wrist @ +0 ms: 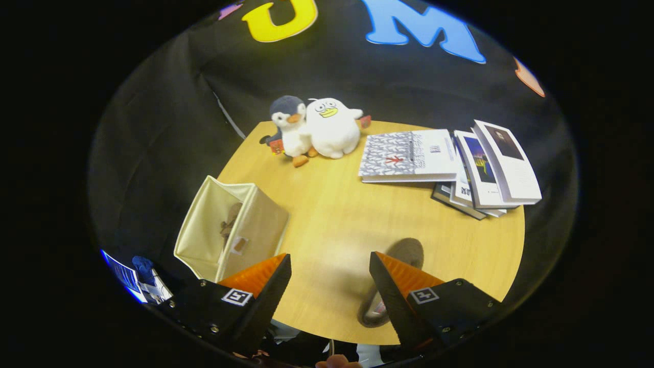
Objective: Open the storage box then place both shoes into the box .Put the left shoe in first, then the right shoe, with the right side of both shoes facing outward in a uniform manner.
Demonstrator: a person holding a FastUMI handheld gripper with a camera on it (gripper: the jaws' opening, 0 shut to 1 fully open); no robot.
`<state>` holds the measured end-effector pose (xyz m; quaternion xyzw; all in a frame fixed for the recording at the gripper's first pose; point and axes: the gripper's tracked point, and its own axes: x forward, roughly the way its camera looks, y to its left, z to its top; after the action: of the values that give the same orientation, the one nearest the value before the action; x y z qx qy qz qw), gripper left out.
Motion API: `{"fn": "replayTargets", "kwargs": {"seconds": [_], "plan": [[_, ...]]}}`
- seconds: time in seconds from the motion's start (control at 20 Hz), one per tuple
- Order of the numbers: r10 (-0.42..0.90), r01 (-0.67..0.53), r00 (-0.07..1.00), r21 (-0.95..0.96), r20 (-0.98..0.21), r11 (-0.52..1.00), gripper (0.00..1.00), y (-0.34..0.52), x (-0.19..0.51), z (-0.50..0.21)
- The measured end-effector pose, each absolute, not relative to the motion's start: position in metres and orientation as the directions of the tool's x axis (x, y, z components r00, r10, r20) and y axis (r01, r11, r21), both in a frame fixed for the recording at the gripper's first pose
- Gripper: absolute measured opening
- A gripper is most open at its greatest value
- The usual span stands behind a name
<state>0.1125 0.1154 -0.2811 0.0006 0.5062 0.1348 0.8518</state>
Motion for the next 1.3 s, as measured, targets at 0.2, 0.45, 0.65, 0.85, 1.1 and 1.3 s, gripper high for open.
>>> {"fn": "replayTargets", "kwargs": {"seconds": [0.2,0.45,0.65,0.85,1.1,1.3], "plan": [[0.185,-0.126,0.406,0.146,-0.895,0.981,0.96,0.064,0.100,-0.308],[0.138,-0.047,0.353,0.130,-0.925,0.990,0.96,0.017,0.085,-0.345],[0.125,0.008,0.291,0.133,-0.949,0.991,0.96,-0.007,0.070,-0.381],[0.132,0.037,0.246,0.145,-0.960,0.989,0.96,-0.019,0.059,-0.404],[0.110,0.051,0.210,0.123,-0.971,0.991,0.96,-0.026,0.062,-0.428],[0.131,0.055,0.199,0.145,-0.971,0.988,0.83,-0.015,0.068,-0.443]]}}
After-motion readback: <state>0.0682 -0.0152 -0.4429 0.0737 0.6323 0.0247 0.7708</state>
